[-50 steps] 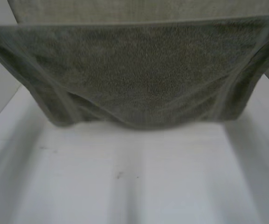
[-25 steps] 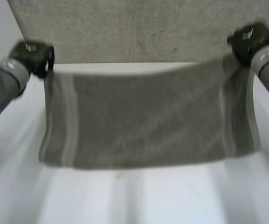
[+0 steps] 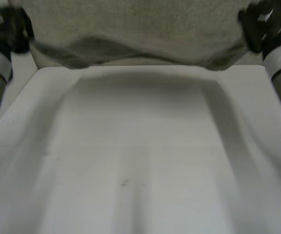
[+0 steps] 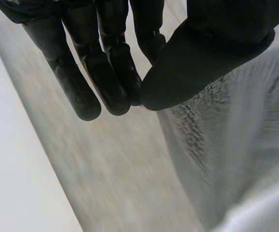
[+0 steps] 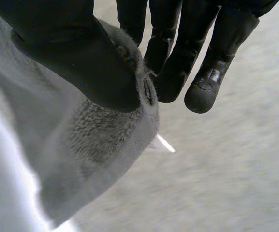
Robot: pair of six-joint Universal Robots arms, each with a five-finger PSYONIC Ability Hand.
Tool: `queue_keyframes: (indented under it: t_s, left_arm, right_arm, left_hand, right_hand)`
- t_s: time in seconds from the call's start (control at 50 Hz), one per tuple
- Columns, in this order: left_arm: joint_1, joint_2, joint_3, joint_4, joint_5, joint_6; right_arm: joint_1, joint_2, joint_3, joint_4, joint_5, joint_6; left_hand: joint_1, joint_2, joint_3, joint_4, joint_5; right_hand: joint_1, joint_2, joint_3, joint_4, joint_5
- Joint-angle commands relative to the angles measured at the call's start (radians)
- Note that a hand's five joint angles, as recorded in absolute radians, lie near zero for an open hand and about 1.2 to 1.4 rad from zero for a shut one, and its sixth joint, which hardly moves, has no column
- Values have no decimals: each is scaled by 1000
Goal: Fold the towel.
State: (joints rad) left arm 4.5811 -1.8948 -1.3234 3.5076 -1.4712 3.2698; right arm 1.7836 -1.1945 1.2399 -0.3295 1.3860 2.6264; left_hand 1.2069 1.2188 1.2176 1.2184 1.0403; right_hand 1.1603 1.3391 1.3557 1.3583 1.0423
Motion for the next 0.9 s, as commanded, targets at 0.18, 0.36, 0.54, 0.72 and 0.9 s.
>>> queue_keyframes:
  t_s: [0.18, 0.36, 0.54, 0.72, 0.9]
  left_arm:
    - [32, -135, -410, 36, 98, 178]
    - [121, 129, -594, -33, 106, 364]
    - [216, 515, -700, -323, 123, 383]
    - [234, 603, -700, -368, 265, 375]
    - [139, 265, -551, -147, 247, 367]
  right_arm:
    - [-55, 240, 249, 15, -108, -173]
    - [-87, 7, 382, 187, -101, -281]
    - [-167, -241, 423, 721, -113, -359]
    - [-185, -298, 371, 718, -108, -388]
    - [-144, -16, 258, 498, -65, -257]
  left_hand:
    - [189, 177, 179, 178, 181]
    - [189, 177, 179, 178, 181]
    - [189, 177, 179, 178, 181]
    - [189, 177, 179, 178, 181]
    - [189, 177, 179, 178, 181]
  right_hand:
    - [236, 57, 41, 38, 179]
    - [236, 57, 41, 38, 179]
    - [236, 57, 41, 38, 179]
    - [236, 57, 41, 38, 179]
    - [236, 57, 41, 38, 179]
